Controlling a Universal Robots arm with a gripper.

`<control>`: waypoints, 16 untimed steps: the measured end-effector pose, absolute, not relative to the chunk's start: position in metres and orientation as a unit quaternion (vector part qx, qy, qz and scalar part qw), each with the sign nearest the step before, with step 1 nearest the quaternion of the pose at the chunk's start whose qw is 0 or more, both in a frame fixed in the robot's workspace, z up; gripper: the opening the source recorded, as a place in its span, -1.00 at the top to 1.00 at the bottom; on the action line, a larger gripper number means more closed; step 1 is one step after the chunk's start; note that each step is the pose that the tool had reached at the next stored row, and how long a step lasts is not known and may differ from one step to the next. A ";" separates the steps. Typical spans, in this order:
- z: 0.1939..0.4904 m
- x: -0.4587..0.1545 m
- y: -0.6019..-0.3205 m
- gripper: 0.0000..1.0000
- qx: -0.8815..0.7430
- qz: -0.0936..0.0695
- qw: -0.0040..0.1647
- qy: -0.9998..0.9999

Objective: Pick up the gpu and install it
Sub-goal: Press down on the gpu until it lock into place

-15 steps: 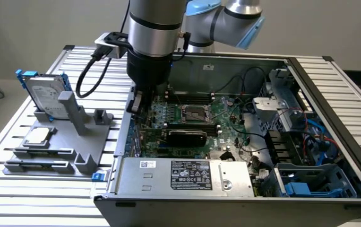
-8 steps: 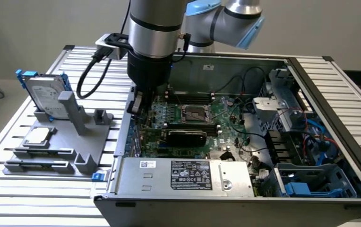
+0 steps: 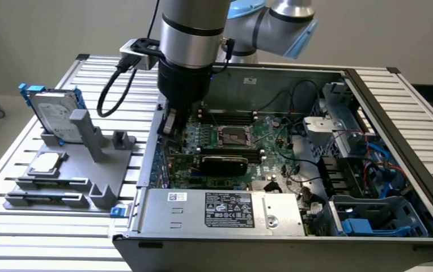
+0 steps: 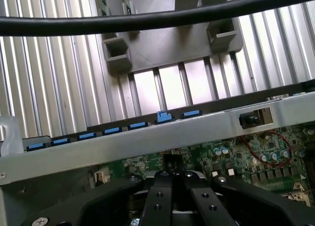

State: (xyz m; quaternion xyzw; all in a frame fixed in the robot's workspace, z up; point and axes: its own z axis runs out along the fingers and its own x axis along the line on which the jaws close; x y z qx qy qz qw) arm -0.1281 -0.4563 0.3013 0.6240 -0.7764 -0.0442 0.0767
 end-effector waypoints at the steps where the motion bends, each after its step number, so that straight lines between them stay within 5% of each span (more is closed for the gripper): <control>1: 0.302 -0.125 -0.456 0.79 0.624 -0.044 0.077 -0.776; 8: 0.304 -0.108 -0.456 0.79 0.625 -0.043 0.072 -0.776; 16: 0.304 -0.105 -0.456 0.79 0.633 -0.017 0.027 -0.774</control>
